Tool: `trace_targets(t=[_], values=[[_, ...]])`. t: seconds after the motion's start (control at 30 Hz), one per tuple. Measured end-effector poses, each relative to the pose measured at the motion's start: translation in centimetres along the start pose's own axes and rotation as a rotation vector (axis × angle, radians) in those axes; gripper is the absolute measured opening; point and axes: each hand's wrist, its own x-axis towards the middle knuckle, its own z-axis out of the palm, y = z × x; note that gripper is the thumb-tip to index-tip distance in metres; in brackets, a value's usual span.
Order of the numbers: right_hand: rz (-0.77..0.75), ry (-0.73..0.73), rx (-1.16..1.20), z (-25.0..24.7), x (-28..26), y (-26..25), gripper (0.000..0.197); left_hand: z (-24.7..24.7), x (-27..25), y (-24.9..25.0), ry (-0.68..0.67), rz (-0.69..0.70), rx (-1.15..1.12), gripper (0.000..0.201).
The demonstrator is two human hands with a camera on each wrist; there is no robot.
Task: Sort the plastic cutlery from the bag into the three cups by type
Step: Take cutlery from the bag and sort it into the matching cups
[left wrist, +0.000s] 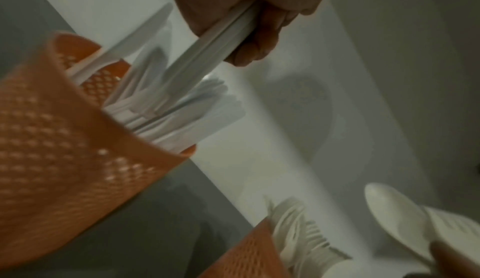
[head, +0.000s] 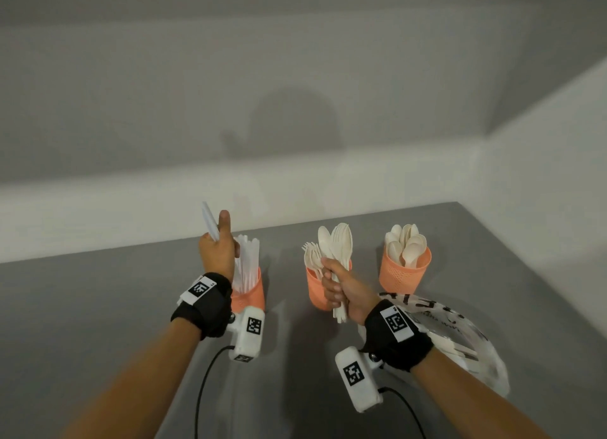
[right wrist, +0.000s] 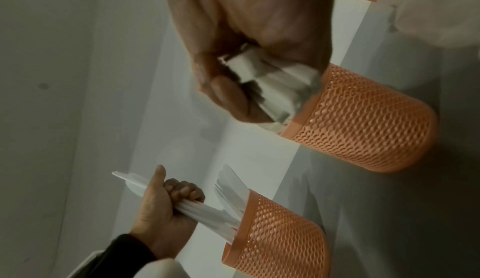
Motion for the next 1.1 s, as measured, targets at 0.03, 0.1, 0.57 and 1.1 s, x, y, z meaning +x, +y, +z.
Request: trace_targets(t=[0.03,0.1,0.57,1.1], values=[[-0.002,-0.003,-0.006,0.0,0.0,0.0,0.035,0.0,-0.2,-0.6,-0.007,-0.007,0.011,0.054],[-0.018,-0.02,-0.022,0.0,-0.1,0.0,0.026,0.0,-0.5,-1.7,-0.039,-0.006,0.046,0.051],[-0.051,-0.101,-0.066,-0.6,0.5,0.6,0.031,-1.3,-0.4,-5.1,-0.24,0.634,0.754,0.046],[-0.066,-0.074,-0.125,-0.5,0.4,1.2,0.025,0.4,-2.9,-1.4,-0.151,0.718,0.838,0.041]])
